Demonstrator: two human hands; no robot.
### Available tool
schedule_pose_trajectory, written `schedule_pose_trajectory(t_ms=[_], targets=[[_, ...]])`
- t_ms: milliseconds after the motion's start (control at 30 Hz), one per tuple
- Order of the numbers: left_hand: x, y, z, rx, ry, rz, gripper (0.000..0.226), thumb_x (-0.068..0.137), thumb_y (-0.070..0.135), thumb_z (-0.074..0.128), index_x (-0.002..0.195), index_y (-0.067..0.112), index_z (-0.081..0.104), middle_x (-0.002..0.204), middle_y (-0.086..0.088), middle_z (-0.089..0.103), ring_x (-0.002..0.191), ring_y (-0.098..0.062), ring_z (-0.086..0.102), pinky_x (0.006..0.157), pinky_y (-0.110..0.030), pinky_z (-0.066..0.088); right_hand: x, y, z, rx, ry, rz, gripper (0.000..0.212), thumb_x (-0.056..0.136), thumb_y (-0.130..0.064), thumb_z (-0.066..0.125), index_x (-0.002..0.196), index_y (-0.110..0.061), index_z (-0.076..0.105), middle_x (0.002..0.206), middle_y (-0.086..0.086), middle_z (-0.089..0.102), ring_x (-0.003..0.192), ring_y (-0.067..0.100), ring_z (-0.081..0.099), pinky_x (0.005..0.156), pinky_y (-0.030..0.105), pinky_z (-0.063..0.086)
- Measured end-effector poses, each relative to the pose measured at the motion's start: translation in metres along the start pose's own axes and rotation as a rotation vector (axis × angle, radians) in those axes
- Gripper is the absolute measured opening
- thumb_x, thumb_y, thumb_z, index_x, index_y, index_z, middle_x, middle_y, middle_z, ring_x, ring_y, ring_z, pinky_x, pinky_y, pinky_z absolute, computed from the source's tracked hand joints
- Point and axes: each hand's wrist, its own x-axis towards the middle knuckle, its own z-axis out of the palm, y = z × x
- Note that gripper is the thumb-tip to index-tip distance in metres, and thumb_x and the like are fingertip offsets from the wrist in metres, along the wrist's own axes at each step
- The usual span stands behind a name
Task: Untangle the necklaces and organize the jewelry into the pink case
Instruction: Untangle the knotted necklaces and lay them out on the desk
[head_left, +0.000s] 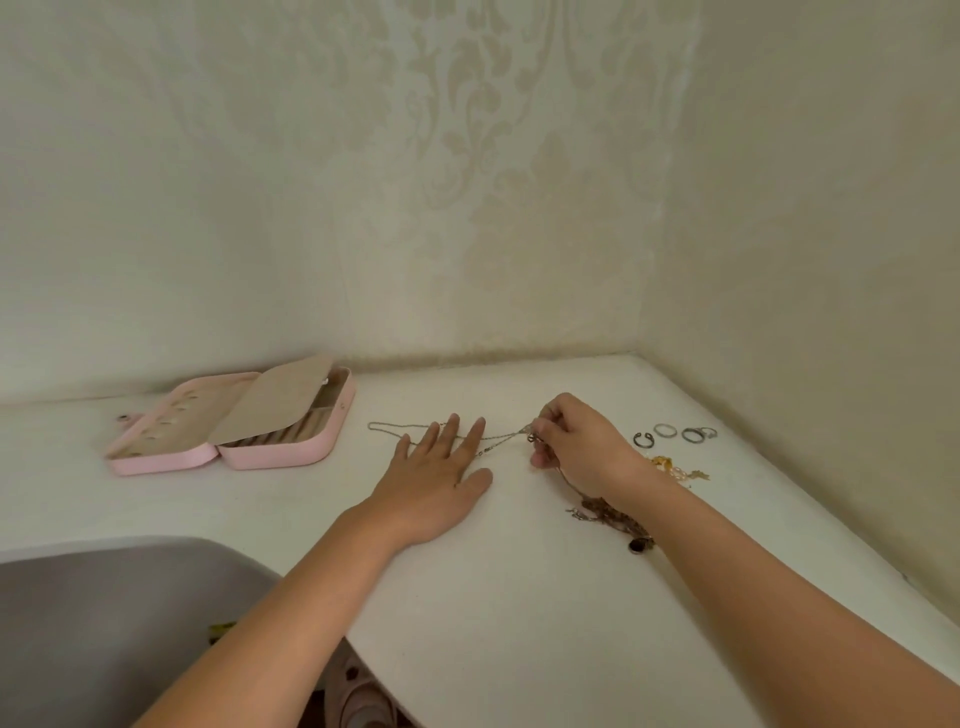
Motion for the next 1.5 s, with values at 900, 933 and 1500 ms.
schedule_pose_trajectory(t_ms=[900,933,1500], targets=[[-0.050,-0.032,-0.019,-0.872,0.127,-0.027,0.049,0.097,0.016,0.053,0.049,0.009,0.052,0.130,0.008,0.060,0.129,0.005,0.038,0.106,-0.017,0.021,-0.017,-0.008,-0.066,0.364,-0.483,0.055,0.028,0.088,-0.026,0.055,0.066,-0.014,0.044,0.066,0.001,0.044,0.045,0.008,0.021,0.045,0.021,0.013],[-0.050,-0.032,-0.019,-0.899,0.146,-0.052,0.053,0.097,0.017,0.053,0.045,0.010,0.045,0.119,0.007,0.066,0.125,0.006,0.043,0.103,-0.016,0.024,-0.017,-0.008,-0.067,0.379,-0.508,0.054,0.031,0.085,-0.031,0.056,0.062,-0.016,0.041,0.063,-0.001,0.040,0.044,0.007,0.019,0.045,0.022,0.011],[-0.046,-0.034,-0.012,-0.687,0.265,-0.074,0.020,0.095,0.015,0.049,0.086,0.016,0.067,0.114,0.033,0.054,0.112,-0.001,0.047,0.089,-0.015,0.031,-0.019,-0.008,-0.068,0.507,-0.432,0.003,0.024,0.101,-0.017,0.039,0.103,-0.011,0.063,0.041,-0.009,0.023,0.035,0.003,0.016,0.042,0.023,0.007]])
